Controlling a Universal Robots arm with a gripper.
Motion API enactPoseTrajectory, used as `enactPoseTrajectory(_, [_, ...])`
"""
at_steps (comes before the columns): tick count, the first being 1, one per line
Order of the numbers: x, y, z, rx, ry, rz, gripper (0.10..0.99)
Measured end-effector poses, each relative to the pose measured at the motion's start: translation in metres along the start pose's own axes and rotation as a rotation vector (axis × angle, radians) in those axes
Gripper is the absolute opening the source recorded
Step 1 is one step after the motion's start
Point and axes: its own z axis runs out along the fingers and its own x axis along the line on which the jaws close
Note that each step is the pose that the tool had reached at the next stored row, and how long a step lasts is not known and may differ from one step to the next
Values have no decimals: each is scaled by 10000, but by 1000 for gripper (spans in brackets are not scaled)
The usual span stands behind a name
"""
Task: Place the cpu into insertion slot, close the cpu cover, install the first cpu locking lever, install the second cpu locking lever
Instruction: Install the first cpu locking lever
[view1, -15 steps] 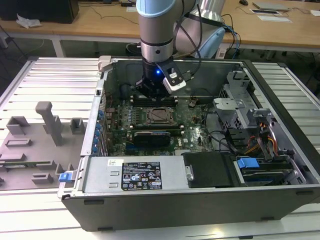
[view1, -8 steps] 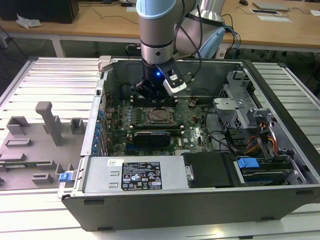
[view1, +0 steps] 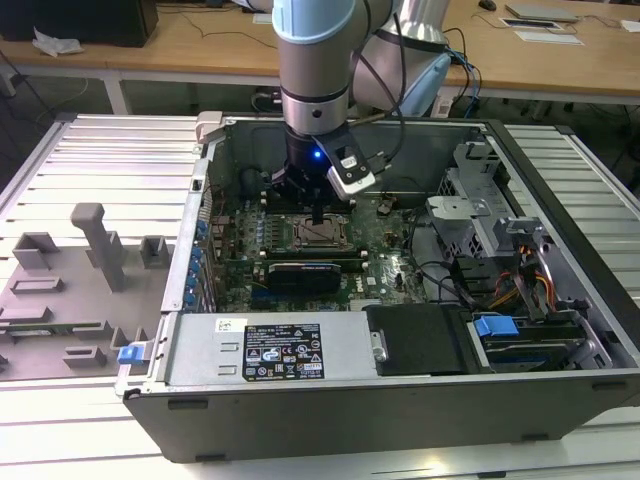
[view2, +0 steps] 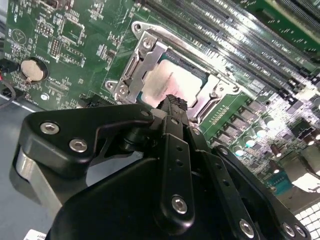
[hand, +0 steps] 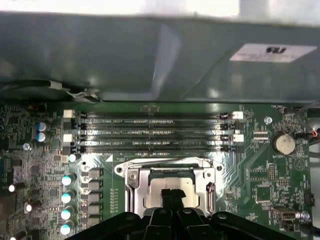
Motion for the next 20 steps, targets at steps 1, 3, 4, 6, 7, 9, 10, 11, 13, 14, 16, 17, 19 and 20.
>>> enactPoseTrajectory(1, [-1,-34,-3,39,6,-3,106])
enactPoseTrajectory(3, [-1,-53,-3,130,22,-10,106])
enactPoseTrajectory(4, [0,-61,-5,217,38,-13,106])
enactPoseTrajectory(6, [-4,-66,-4,395,87,-28,106])
enactPoseTrajectory(7, [-7,-67,-3,406,91,-31,106])
enactPoseTrajectory(9, [-31,-67,1,430,117,-45,106])
enactPoseTrajectory(10, [-42,-67,2,434,129,-62,106])
enactPoseTrajectory(11, [-50,-67,3,438,137,-75,106])
enactPoseTrajectory(13, [-59,-66,-3,456,153,-109,106])
enactPoseTrajectory(14, [-62,-64,-30,471,152,-112,106])
enactPoseTrajectory(16, [-65,-60,-74,487,152,-113,106])
enactPoseTrajectory(17, [-66,-60,-84,491,152,-113,106])
enactPoseTrajectory(19, [-67,-59,-86,489,150,-113,106])
enactPoseTrajectory(20, [-67,-59,-89,492,151,-113,106])
